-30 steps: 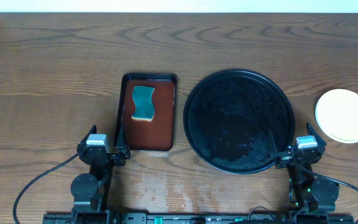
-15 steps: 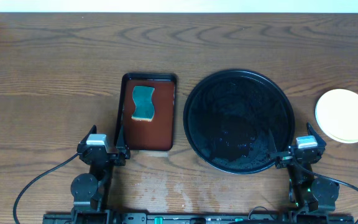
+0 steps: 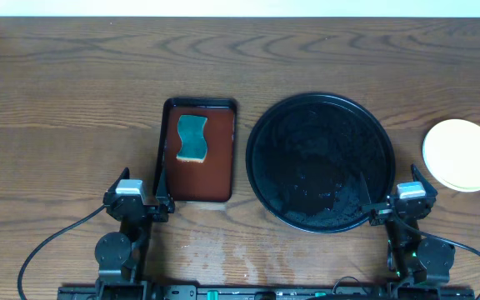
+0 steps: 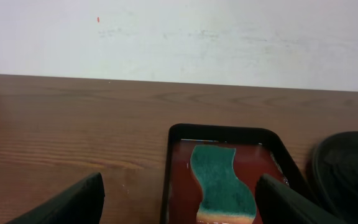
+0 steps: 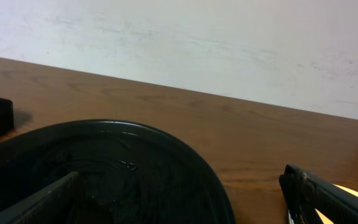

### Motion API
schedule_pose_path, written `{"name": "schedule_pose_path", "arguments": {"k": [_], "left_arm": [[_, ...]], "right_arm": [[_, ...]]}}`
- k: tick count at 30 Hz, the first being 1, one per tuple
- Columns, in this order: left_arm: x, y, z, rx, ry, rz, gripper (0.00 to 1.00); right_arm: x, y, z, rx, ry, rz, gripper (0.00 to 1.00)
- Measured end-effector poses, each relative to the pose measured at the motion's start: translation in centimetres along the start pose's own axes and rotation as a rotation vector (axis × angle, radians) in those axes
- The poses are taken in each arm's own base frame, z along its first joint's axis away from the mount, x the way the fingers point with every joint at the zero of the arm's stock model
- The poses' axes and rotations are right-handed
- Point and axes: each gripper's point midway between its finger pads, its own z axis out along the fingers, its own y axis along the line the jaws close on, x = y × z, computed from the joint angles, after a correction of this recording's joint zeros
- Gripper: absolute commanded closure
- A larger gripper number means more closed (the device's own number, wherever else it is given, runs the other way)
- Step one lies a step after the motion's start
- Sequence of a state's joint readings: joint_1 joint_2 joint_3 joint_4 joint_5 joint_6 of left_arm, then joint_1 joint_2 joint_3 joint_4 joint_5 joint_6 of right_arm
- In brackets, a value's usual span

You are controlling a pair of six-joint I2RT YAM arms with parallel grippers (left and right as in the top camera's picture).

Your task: Clean dirty plates on tray and stack at the side

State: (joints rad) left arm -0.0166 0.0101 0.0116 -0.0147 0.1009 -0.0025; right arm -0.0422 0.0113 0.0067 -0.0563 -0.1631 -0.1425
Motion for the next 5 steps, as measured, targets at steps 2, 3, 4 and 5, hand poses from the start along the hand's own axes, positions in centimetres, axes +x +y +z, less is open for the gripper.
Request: {"name": "schedule_pose_path", "arguments": {"k": [2, 3, 4, 5], "left_arm": [[-0.01, 0.00, 0.00, 0.000, 0.000, 0.000, 0.22], [0.00, 0.00, 0.00, 0.000, 0.000, 0.000, 0.22], [0.00, 0.00, 0.00, 0.000, 0.000, 0.000, 0.22], [0.00, 0.00, 0.00, 0.000, 0.000, 0.000, 0.22]], "right_arm": [[0.00, 0.00, 0.00, 0.000, 0.000, 0.000, 0.01], [0.00, 0.00, 0.00, 0.000, 0.000, 0.000, 0.01], [-0.01, 0.00, 0.00, 0.000, 0.000, 0.000, 0.01], [0.00, 0.00, 0.00, 0.000, 0.000, 0.000, 0.01]]}}
